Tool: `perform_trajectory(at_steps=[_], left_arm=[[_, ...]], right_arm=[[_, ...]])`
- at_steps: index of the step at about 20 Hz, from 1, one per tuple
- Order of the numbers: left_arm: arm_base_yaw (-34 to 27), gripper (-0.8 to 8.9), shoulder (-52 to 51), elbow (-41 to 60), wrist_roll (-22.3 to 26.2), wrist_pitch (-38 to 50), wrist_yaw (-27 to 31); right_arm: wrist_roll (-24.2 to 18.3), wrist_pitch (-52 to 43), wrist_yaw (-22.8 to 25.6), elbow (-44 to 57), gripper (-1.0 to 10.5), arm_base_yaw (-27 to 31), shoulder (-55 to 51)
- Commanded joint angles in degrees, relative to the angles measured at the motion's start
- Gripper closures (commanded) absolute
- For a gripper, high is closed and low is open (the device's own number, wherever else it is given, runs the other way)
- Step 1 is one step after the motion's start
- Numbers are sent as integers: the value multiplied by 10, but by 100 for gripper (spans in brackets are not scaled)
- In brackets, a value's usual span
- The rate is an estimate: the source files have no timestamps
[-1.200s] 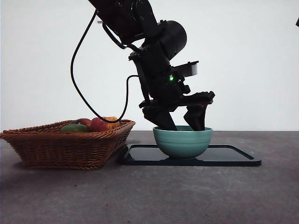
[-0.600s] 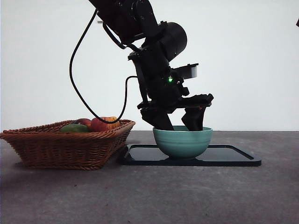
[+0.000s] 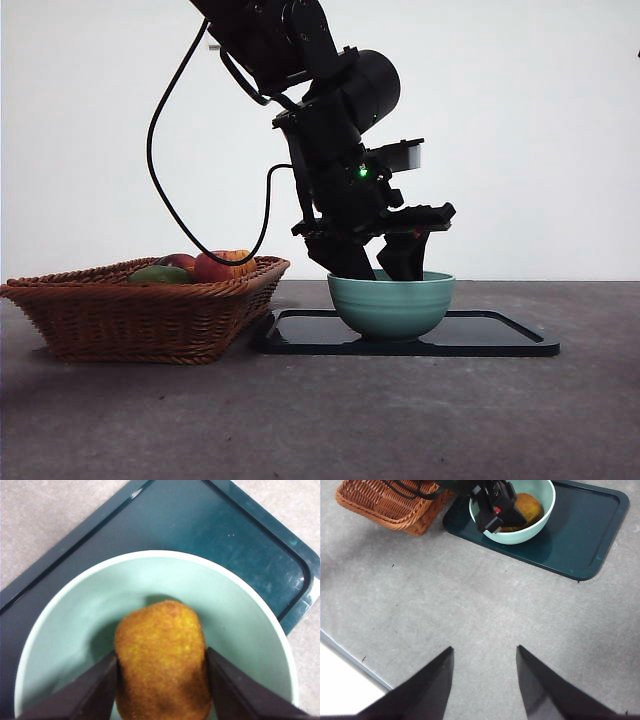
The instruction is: Pick up the wifruite, put it on the bowl, pick up the plate, put it on desk
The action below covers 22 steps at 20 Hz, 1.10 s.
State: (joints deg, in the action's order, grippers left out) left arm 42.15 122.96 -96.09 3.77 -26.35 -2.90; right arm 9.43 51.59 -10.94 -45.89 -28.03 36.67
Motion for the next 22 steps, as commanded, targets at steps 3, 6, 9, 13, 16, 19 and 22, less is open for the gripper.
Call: perform_trajectory(at_steps=[3,6,9,13,16,19,22], left_arm=[[5,603,13,-22,-3,2,2],[5,603,-8,-29,-4,3,2],[4,602,-51,-30,-16,0,2],[0,602,-133,-30,-40,-15,2],[-4,601,-209,-30,-62,-59,2],[-18,601,-283,-30,-97,-117,7],[-49,601,-342,-27,-140,-187,52]], right_arm=[[4,-5,-2,-3,747,-3,2],[4,-5,-2,-3,747,-3,2],[3,-5,-2,-3,747,-3,2],[3,-6,-2,-3,747,-3,2],[2,-6,-2,-3,747,-3,2],[1,-7,-2,-3,747,-3,2],[0,-10,-1,-3,747,-3,2]])
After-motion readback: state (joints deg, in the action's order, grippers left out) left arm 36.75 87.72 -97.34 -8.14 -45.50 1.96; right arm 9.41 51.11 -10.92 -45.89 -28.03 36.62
